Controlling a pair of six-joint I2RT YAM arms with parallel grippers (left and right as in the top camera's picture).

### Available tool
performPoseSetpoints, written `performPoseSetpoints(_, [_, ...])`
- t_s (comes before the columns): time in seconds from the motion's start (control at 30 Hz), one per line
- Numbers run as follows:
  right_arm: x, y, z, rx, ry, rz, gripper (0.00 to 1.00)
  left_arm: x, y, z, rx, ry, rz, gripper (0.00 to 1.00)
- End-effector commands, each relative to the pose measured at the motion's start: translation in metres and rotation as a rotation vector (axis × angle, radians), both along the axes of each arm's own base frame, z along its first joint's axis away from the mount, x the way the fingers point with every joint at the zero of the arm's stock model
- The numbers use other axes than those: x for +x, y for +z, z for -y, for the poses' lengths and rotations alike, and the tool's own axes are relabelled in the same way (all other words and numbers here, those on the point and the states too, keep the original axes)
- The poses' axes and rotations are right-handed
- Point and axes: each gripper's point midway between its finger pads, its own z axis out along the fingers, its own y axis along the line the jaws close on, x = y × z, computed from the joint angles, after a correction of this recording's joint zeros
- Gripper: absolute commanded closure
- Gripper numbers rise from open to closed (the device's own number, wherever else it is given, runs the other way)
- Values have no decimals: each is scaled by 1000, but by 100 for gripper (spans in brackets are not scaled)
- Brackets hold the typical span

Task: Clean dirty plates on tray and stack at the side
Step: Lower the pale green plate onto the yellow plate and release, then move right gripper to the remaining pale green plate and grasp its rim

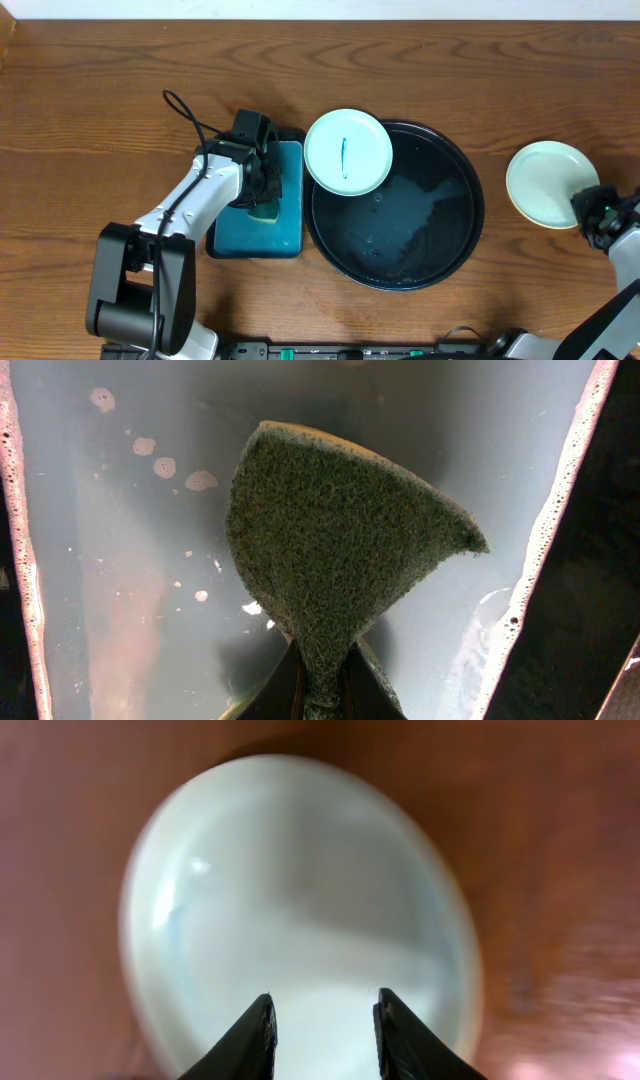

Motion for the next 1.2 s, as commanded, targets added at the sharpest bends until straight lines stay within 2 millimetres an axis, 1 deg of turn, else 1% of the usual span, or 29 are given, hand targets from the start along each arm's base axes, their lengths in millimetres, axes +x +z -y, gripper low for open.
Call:
performPoseSetpoints(0.0, [31, 20, -40, 66, 227, 143, 70, -2, -2, -4, 15, -3, -7, 92])
performPoseSetpoints(0.17, [56, 31, -92, 31, 470, 194, 70, -2, -2, -4, 15, -3, -7, 92])
performPoseSetpoints(0.27, [72, 46, -127, -30, 652, 205, 71, -2, -2, -4, 15, -3, -7, 92])
performPoseSetpoints(0.33, [80, 58, -149, -80, 766, 193, 68, -2, -2, -4, 15, -3, -7, 92])
performPoseSetpoints(0.47, [91, 78, -173, -181, 913, 91, 63, -2, -2, -4, 15, -3, -7, 92])
performPoseSetpoints(0.53, [96, 89, -191, -200, 1017, 69, 60, -2, -2, -4, 15, -3, -7, 92])
performPoseSetpoints(0.6, [100, 97, -208, -210, 1112, 49, 60, -2, -2, -4, 15, -3, -7, 92])
performPoseSetpoints(0.7, [107, 103, -236, -225, 1231, 48, 58, -2, -2, -4, 15, -3, -7, 92])
performPoseSetpoints(0.73, [109, 102, -246, -233, 1266, 54, 57, -2, -2, -4, 15, -3, -7, 92])
performPoseSetpoints(0.83, [116, 91, -279, -245, 1348, 77, 44, -2, -2, -4, 15, -3, -7, 92])
performPoseSetpoints(0.87, [118, 87, -289, -245, 1369, 81, 44, -2, -2, -4, 15, -3, -7, 92])
performPoseSetpoints(0.93, [122, 75, -307, -245, 1410, 86, 43, -2, -2, -4, 15, -3, -7, 92])
performPoseSetpoints(1.03, [129, 52, -329, -239, 1457, 84, 44, -2, -2, -4, 15, -3, -7, 92])
performPoseSetpoints(1.17, [139, 18, -348, -211, 1452, 61, 51, -2, -2, -4, 15, -3, -7, 91])
